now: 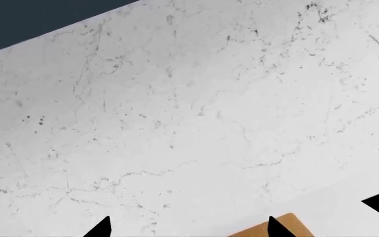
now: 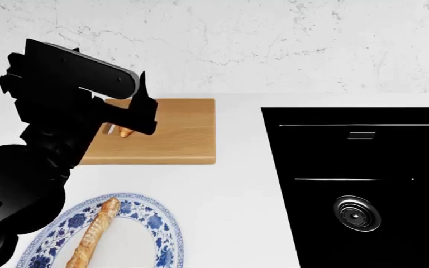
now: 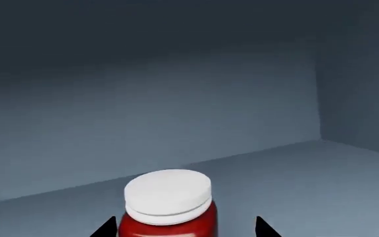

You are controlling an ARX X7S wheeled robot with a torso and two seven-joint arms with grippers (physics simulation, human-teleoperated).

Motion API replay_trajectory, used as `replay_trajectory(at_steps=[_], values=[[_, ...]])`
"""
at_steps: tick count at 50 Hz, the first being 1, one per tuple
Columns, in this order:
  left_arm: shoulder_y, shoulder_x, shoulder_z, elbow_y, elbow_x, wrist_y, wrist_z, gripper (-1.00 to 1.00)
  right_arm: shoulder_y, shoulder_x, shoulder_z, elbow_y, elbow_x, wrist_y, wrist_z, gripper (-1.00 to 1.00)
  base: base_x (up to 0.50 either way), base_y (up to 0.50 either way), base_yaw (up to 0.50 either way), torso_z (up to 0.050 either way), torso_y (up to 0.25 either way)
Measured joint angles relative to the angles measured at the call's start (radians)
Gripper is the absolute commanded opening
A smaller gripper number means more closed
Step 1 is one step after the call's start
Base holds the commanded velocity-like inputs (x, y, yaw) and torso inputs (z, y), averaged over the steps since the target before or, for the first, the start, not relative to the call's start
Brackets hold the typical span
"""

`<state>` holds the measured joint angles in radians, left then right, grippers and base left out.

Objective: From the different types of pastries on the counter, select a croissant and place it on the cutting board. Then retrieve a jar of jam from the cabinet and place it alongside the croissant on the cutting board.

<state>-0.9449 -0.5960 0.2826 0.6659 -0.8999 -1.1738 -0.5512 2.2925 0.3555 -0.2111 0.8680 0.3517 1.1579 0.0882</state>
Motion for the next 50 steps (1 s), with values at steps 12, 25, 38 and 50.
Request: replay_trajectory(at_steps=[12, 25, 38, 50], values=[[0.009, -0.006, 0.009, -0.002, 0.006, 0.010, -0.001, 1.00, -0.018, 0.002, 0.067, -0.021, 0.039, 0.001, 0.023, -1.00, 0.00, 0.00, 0.00, 0.000, 0.000], [0.017, -0.009, 0.012, 0.001, 0.004, 0.016, -0.006, 1.00, -0.050, 0.046, 0.081, -0.201, 0.113, 0.140, 0.010, -1.00, 0.00, 0.00, 0.00, 0.000, 0.000], [0.027, -0.015, 0.012, -0.003, 0.007, 0.029, -0.008, 1.00, -0.017, 0.145, 0.096, -0.461, 0.253, 0.321, 0.054, -1.00, 0.00, 0.00, 0.00, 0.000, 0.000], [0.033, -0.019, 0.017, -0.008, 0.011, 0.038, -0.009, 1.00, 0.034, 0.295, 0.066, -0.604, 0.677, 0.386, 0.325, -1.00, 0.00, 0.00, 0.00, 0.000, 0.000]])
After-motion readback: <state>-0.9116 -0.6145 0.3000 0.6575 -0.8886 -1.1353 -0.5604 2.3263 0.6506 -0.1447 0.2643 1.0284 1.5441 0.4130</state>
